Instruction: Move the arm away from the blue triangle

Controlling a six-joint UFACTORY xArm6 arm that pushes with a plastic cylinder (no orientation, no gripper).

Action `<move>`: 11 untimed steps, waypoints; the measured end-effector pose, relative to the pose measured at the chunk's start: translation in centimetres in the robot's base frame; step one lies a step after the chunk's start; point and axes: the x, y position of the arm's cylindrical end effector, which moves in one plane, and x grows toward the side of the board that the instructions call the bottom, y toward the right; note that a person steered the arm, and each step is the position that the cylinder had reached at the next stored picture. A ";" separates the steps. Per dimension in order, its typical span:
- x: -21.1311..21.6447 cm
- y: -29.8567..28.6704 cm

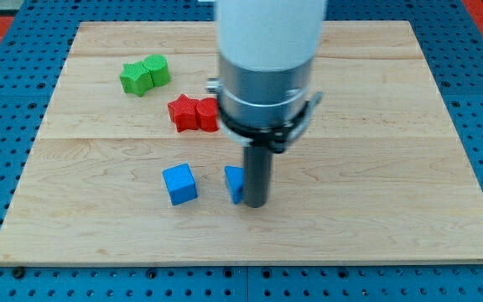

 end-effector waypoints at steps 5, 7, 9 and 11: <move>-4.3 8.1; -4.4 8.2; -3.8 10.3; -3.8 11.0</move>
